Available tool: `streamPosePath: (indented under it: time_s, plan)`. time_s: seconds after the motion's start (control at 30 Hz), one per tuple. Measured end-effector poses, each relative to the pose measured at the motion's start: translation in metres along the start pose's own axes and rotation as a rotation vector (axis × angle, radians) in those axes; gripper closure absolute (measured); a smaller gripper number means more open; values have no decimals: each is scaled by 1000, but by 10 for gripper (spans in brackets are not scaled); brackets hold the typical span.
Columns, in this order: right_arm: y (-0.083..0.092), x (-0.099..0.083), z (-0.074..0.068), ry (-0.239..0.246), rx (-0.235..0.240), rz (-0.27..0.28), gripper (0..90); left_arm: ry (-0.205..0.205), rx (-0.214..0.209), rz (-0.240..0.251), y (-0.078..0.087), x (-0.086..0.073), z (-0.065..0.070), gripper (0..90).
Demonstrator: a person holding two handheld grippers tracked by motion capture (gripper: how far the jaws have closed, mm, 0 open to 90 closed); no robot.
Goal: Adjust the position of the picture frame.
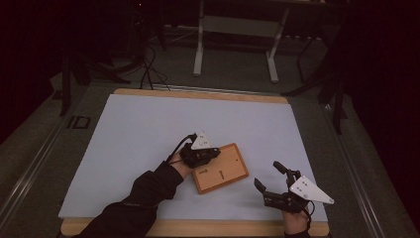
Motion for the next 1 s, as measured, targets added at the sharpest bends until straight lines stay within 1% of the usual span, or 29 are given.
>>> streamPosePath:
  time_s: [0.03,0.07,0.13,0.3,0.4,0.47,0.53,0.6,0.7,0.73,0.83,0.9,0.93,1.0]
  plan:
    - [0,0,0,0,0,0,138,1,-11,0,-2,1,2,848]
    - [0,0,0,-3,0,0,139,-4,-29,-3,-8,2,6,847]
    - [0,0,0,-3,0,0,139,-11,-33,-7,-11,3,7,847]
    - [0,0,0,-1,1,-2,138,-16,-65,-20,-25,4,11,847]
    - [0,0,0,-4,2,-3,138,-26,-69,-35,-32,2,11,846]
    - [0,-1,0,-6,3,-2,139,-16,-69,-46,-36,0,10,846]
    - [0,-1,0,-4,3,-5,139,2,-77,-45,-38,-1,8,847]
    - [0,-1,0,-4,5,-5,138,7,-82,-46,-39,-2,7,847]
    - [0,-1,0,-4,5,-7,138,20,-100,-50,-41,-4,4,847]
    - [-1,-1,0,-4,5,-7,138,29,-107,-61,-43,-5,2,848]
    - [0,-1,-1,-3,5,-8,139,26,-109,-60,-44,-6,1,847]
    - [0,-1,-1,-4,6,-7,139,32,-110,-61,-45,-7,1,848]
    - [-1,-2,-1,-5,8,-10,138,27,-108,-73,-47,-9,0,847]
    - [-1,-2,-2,-5,10,-9,139,28,-106,-76,-49,-11,0,847]
Point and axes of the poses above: each handheld gripper's, and its own axes: y roughly backward along the jaws, x roughly out of its top, z roughly to its right, the point moved 7 cm from there along -y, roughly forward along the jaws, and after that the axes turned 3 degrees about y, right-handed, at the moved point
